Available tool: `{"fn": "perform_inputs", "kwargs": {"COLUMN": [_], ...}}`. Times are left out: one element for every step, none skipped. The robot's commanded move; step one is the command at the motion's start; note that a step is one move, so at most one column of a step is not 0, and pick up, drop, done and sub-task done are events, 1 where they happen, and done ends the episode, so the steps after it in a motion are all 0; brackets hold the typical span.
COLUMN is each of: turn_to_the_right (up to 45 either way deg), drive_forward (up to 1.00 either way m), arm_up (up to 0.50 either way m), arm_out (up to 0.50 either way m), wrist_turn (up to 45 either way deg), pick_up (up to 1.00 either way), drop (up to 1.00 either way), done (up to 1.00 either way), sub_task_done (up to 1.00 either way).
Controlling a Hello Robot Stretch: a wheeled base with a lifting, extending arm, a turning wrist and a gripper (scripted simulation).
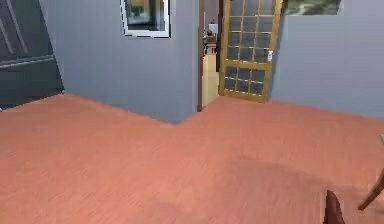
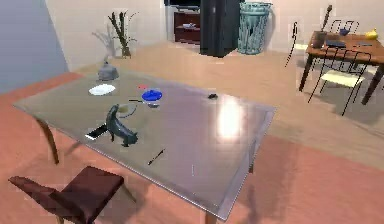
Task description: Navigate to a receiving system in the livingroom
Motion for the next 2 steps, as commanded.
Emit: {"fn": "perform_inputs", "kwargs": {"turn_to_the_right": [-45.0, -12.0], "drive_forward": [0.00, 0.00], "arm_up": [0.00, 0.00], "arm_out": [0.00, 0.00], "wrist_turn": [0.0, 0.0], "pick_up": [0.00, 0.00], "drop": [0.00, 0.00], "done": [0.00, 0.00], "sub_task_done": [0.00, 0.00]}}
